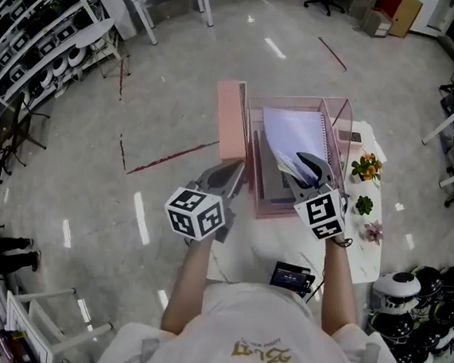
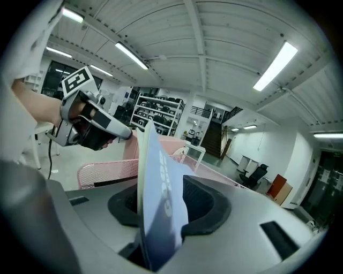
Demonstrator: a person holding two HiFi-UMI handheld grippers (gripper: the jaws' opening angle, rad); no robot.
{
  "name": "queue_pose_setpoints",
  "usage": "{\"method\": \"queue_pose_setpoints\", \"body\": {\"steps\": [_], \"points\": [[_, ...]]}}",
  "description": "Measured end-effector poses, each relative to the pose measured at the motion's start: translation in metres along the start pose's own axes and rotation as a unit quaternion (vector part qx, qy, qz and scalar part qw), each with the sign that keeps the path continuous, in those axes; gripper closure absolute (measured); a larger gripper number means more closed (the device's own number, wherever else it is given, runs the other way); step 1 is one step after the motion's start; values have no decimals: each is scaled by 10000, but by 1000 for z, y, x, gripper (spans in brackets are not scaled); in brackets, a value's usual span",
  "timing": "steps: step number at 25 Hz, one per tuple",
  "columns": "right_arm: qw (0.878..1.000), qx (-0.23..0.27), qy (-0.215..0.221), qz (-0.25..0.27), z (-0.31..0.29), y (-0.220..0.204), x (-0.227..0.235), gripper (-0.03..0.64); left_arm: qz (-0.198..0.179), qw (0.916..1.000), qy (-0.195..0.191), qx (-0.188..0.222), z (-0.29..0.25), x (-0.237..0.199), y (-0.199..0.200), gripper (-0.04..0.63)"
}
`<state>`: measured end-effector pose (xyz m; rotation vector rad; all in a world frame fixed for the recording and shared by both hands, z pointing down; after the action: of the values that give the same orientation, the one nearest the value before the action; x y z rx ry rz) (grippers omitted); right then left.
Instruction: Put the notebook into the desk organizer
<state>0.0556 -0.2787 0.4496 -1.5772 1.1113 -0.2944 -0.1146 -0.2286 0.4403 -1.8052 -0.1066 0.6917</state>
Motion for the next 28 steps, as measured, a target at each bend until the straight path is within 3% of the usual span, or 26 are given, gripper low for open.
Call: {"method": "queue_pose_setpoints", "body": {"steps": [3,6,8,18,21,24,28], "points": [[9991,-239,353,-32,-3,-5,-4,420,8,10000,-8,13,4,0,-1,577],[9936,-662,917,-42,-9,-13,-12,332,36,10000,-64,16,6,1,-2,577],[9901,-799,1153,-82,-11,-15,-14,314,46,9999,-109,-3,5,3,-2,577],[9763,-925,1907,-447,-7,-15,-22,213,172,9992,-297,-205,7,6,-10,577],[9705,-709,2117,-915,1,-9,-27,190,198,9990,-310,-242,11,6,-12,577],[9684,-362,2060,-1361,10,1,-25,189,168,9991,-279,-273,15,5,-13,577],[9732,117,1421,-1805,28,6,-21,217,114,9991,-295,-293,17,8,-14,577]]}}
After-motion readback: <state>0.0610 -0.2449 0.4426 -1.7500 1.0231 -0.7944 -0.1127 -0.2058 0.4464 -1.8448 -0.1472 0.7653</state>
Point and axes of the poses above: the fingertips, and each gripper's own axes: z backward along the fingers, x to its right, y out of its top, the point moved 6 cm from there along z, backward along the fingers
